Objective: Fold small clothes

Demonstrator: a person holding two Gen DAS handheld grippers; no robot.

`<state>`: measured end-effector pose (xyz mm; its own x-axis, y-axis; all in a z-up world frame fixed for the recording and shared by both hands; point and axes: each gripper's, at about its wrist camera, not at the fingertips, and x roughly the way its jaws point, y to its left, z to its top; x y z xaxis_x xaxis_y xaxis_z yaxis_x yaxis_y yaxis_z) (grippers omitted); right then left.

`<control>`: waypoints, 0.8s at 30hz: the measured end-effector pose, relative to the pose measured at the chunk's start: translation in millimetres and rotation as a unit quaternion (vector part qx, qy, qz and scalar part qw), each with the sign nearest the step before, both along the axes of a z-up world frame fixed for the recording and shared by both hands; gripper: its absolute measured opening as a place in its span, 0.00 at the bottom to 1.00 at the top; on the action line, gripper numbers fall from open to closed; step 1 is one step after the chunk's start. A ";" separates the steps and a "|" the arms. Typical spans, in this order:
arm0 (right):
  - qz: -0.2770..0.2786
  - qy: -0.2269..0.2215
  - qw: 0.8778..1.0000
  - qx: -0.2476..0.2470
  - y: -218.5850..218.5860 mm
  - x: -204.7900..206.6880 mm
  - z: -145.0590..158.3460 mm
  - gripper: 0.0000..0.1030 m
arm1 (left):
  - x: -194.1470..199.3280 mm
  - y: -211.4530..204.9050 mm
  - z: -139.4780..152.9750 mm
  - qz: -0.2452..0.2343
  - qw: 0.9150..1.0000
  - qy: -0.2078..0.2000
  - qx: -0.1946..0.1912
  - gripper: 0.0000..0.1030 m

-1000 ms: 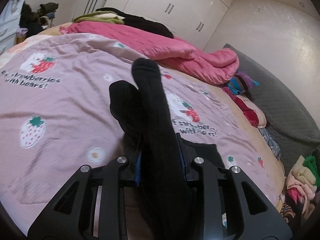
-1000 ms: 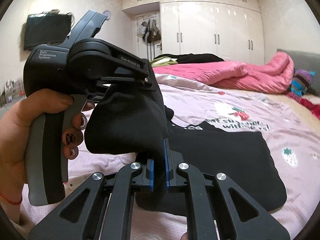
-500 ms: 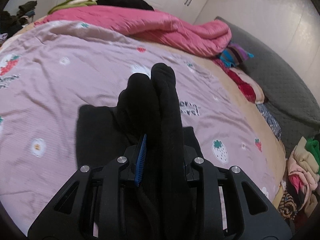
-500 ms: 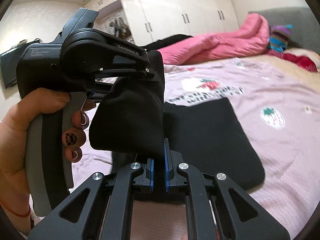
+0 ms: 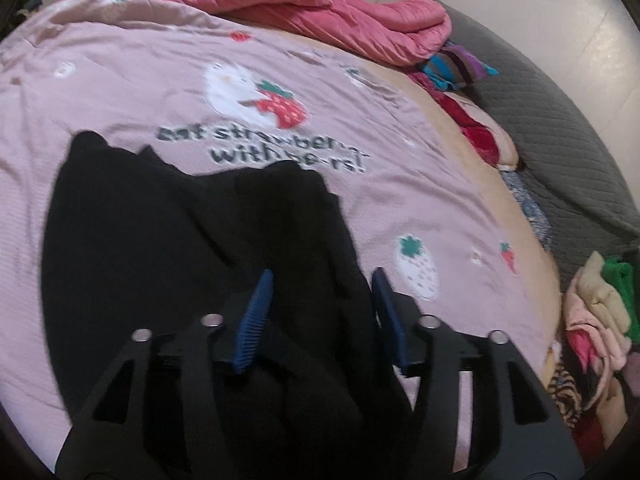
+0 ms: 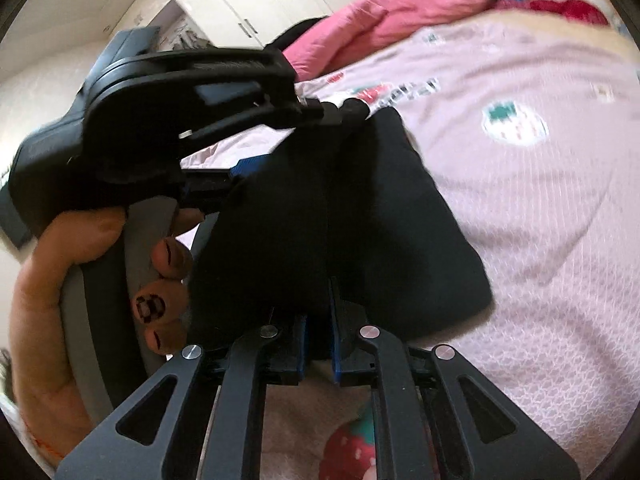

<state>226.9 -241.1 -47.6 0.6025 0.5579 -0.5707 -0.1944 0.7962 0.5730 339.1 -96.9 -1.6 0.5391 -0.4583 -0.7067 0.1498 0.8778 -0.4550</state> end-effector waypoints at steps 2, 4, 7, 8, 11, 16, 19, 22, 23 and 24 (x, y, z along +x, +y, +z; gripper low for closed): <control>0.000 0.019 0.999 0.027 -6.9 0.1 -5.5 0.09 | -2.8 -3.1 -1.2 -0.009 1.000 -0.004 -0.011 0.52; 0.000 0.031 0.998 0.048 -12.6 -0.4 -9.2 0.10 | -8.9 1.8 0.7 -0.011 0.999 -0.012 -0.028 0.54; 0.015 0.033 0.997 0.068 -17.0 -0.8 -7.7 0.23 | -22.2 20.5 10.3 0.001 0.998 -0.033 -0.051 0.62; 0.021 0.019 0.998 0.063 -17.6 -2.2 -2.6 0.40 | -26.7 27.5 13.5 0.010 0.998 -0.040 -0.046 0.62; 0.019 -0.021 0.998 0.056 -21.2 -6.1 14.4 0.83 | -41.2 53.1 21.1 0.045 0.997 -0.063 -0.011 0.66; 0.051 0.016 0.994 0.091 -18.1 29.1 20.2 0.90 | -59.3 84.1 10.8 0.090 0.993 -0.061 0.053 0.68; 0.056 0.048 0.993 0.095 -18.2 58.9 12.5 0.90 | -64.2 87.1 0.2 0.091 0.991 -0.053 0.080 0.68; 0.043 0.044 0.995 0.077 -15.7 66.9 14.2 0.80 | -67.7 85.2 -8.4 0.078 0.991 -0.051 0.095 0.69; 0.045 0.042 0.996 0.072 -14.8 66.7 15.1 0.44 | -68.7 84.6 -8.5 0.076 0.991 -0.052 0.096 0.69; 0.048 0.041 0.996 0.060 -13.0 67.3 14.9 0.19 | -69.1 83.7 -8.5 0.074 0.991 -0.053 0.097 0.70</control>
<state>294.3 -254.1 -32.7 0.4977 0.6780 -0.5409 -0.2154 0.7007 0.6801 270.0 -13.2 -10.1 0.6654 -0.2298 -0.7103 0.0509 0.9632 -0.2639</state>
